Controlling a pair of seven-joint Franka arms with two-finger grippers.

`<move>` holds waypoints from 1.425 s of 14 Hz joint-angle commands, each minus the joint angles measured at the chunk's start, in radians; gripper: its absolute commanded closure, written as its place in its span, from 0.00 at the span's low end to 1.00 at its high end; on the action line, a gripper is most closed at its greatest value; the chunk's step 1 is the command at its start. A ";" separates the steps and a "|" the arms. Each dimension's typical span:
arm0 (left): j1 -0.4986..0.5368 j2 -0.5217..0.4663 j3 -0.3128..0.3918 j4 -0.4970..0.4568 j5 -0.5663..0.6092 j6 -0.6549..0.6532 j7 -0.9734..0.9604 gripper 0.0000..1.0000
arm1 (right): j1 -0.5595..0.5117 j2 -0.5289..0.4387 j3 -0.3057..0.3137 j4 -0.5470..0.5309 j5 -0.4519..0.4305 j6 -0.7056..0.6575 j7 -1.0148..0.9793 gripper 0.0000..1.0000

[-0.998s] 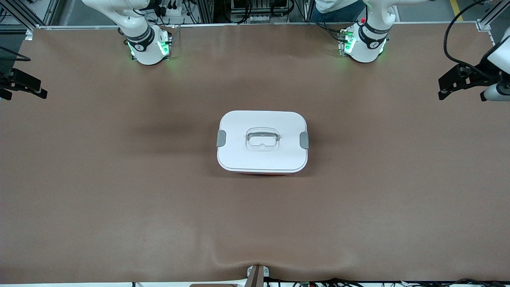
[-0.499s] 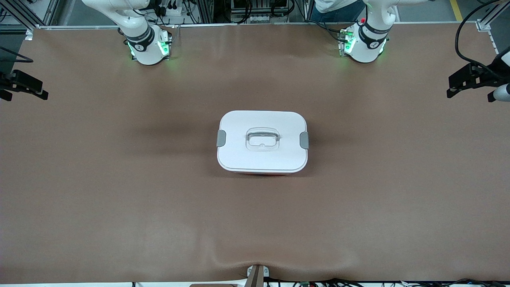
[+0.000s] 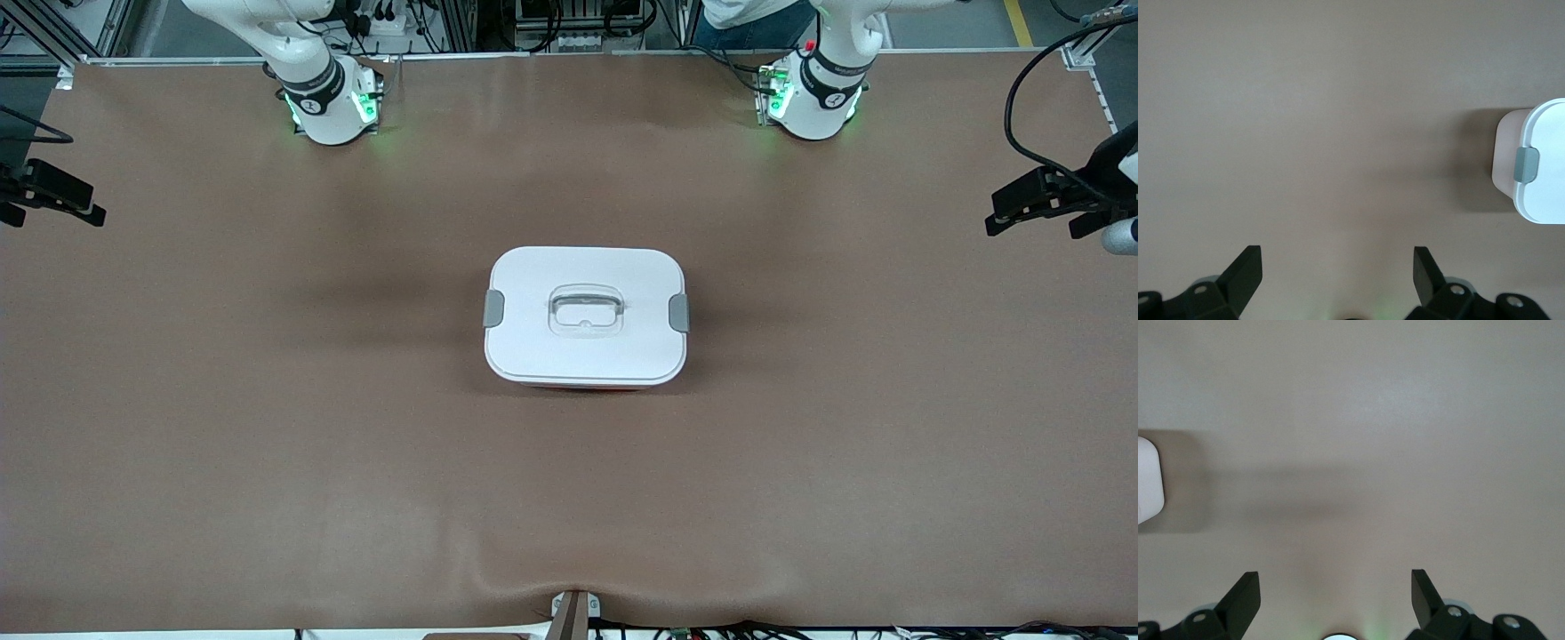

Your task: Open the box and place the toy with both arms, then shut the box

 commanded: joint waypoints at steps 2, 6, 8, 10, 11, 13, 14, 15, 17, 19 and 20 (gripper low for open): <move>-0.013 -0.004 0.007 -0.001 0.018 0.008 0.003 0.00 | 0.000 -0.002 0.002 0.006 -0.009 -0.001 0.018 0.00; -0.011 -0.002 0.001 0.004 0.023 0.006 -0.013 0.00 | 0.000 -0.002 0.002 0.006 -0.009 -0.001 0.018 0.00; -0.010 0.000 0.001 0.004 0.023 0.006 -0.007 0.00 | -0.001 -0.002 0.002 0.005 -0.009 0.000 0.017 0.00; -0.007 0.003 0.003 0.004 0.018 0.006 -0.017 0.00 | -0.001 -0.002 0.002 0.005 -0.009 0.000 0.017 0.00; -0.005 0.003 0.003 0.004 0.020 0.006 -0.019 0.00 | -0.001 -0.002 0.002 0.005 -0.009 0.000 0.015 0.00; -0.007 0.001 0.003 0.004 0.023 0.005 -0.020 0.00 | -0.001 -0.002 0.002 0.005 -0.009 0.000 0.017 0.00; -0.007 0.001 0.003 0.004 0.023 0.003 -0.031 0.00 | -0.001 -0.002 0.002 0.006 -0.009 0.000 0.015 0.00; -0.007 0.000 0.003 0.004 0.025 0.002 -0.046 0.00 | -0.001 -0.002 0.002 0.006 -0.009 -0.001 0.015 0.00; -0.007 0.000 0.003 0.004 0.026 0.002 -0.053 0.00 | -0.001 -0.002 0.002 0.006 -0.009 -0.001 0.015 0.00; -0.007 0.000 0.003 0.002 0.031 0.000 -0.054 0.00 | -0.001 -0.002 0.002 0.006 -0.009 -0.001 0.015 0.00; -0.008 0.000 0.003 0.002 0.043 0.000 -0.054 0.00 | -0.001 -0.002 0.002 0.006 -0.009 -0.001 0.017 0.00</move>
